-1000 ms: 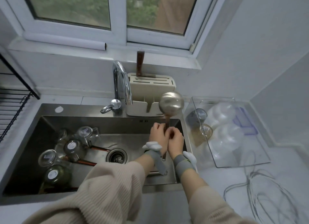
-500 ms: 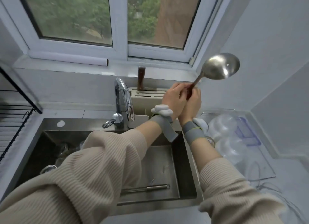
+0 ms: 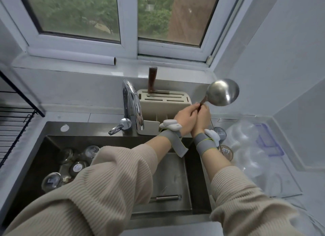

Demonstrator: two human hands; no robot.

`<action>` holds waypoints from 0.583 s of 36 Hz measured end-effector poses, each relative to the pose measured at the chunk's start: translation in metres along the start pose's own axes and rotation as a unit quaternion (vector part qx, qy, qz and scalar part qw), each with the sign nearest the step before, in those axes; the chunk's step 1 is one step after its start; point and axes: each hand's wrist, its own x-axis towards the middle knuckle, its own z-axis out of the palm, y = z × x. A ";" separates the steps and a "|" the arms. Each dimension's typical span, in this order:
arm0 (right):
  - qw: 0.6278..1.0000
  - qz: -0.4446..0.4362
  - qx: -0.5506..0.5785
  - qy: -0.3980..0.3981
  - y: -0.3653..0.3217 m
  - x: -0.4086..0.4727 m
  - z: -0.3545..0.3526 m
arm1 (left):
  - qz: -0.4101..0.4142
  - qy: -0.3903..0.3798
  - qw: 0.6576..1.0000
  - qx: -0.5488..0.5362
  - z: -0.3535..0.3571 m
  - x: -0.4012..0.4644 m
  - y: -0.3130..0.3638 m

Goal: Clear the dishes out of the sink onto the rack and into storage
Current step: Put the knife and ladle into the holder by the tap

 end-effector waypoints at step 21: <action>0.990 0.075 0.030 -0.114 0.033 0.002 0.006 | -0.046 -0.017 0.999 -0.008 0.028 -0.015 -0.051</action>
